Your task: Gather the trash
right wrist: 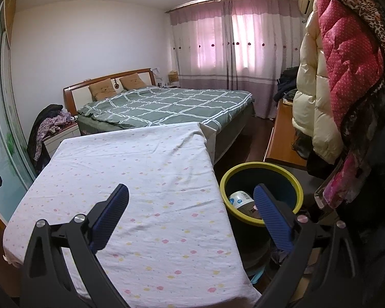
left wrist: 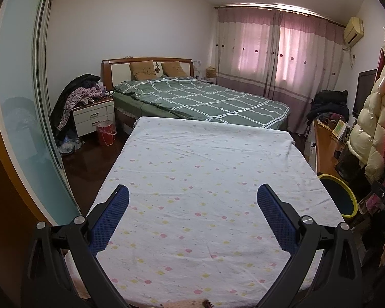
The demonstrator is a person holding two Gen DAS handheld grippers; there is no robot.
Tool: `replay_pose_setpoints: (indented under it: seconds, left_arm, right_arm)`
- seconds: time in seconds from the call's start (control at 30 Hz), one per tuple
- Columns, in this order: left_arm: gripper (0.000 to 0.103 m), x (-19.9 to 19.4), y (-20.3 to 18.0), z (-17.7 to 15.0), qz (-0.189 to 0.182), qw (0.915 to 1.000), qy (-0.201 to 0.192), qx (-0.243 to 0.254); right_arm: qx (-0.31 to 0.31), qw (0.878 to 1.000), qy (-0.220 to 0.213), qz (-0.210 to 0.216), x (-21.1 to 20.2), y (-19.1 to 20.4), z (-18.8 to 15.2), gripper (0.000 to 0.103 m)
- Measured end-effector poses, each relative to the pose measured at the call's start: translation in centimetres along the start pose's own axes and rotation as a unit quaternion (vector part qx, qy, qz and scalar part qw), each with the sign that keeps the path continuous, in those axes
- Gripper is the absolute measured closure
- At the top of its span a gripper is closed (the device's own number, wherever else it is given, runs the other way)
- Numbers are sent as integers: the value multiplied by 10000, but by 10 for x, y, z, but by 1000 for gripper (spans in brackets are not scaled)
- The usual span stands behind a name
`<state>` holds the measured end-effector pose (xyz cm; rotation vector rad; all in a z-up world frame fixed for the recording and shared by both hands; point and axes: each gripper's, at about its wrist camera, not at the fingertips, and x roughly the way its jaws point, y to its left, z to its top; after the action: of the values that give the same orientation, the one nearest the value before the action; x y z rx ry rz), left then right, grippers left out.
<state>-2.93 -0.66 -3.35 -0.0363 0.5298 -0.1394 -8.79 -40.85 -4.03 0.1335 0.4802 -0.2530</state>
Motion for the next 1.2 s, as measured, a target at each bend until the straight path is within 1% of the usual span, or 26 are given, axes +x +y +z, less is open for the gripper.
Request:
replay_pose_setpoints:
  seconds: [1.2]
  left_arm:
    - [5,1,-8,1,7,9999,-14,144]
  right_arm:
    - [22,10000,44,4,6,0,-2,10]
